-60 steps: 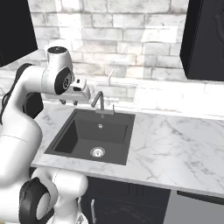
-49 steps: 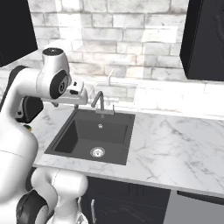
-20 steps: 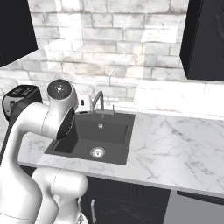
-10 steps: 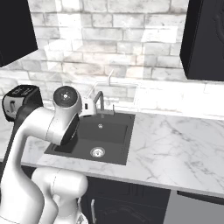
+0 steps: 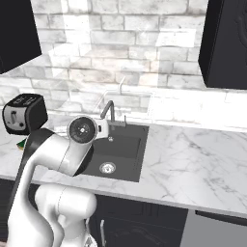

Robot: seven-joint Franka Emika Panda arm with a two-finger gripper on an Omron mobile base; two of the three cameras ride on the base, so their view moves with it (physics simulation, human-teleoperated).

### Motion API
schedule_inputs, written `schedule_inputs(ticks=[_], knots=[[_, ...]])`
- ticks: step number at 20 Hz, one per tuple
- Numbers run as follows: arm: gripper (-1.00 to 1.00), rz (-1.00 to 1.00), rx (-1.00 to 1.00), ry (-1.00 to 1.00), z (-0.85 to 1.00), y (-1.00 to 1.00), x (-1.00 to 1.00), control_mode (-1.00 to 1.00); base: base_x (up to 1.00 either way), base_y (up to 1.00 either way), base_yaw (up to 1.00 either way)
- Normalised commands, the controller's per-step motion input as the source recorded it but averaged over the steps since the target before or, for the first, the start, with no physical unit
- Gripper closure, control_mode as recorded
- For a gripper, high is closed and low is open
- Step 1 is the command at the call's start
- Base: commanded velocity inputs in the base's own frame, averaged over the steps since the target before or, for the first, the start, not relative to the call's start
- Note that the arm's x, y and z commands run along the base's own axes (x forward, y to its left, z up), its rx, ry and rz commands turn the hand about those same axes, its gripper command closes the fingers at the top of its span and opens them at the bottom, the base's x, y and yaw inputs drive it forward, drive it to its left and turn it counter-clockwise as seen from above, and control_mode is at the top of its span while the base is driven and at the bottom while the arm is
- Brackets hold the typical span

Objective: Soak the sponge with water for a few seconds and then drop it inside the sink.

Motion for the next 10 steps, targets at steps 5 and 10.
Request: schedule_inputs(ticks=[5, 10], knots=[[-1.00, 0.04, 0.06, -0.11, -0.02, -0.03, 0.00, -1.00, 0.00, 0.00, 0.00], [-1.00, 0.08, 0.02, -0.09, 0.00, -0.02, 0.00, -1.00, 0.00, 0.00, 0.00]])
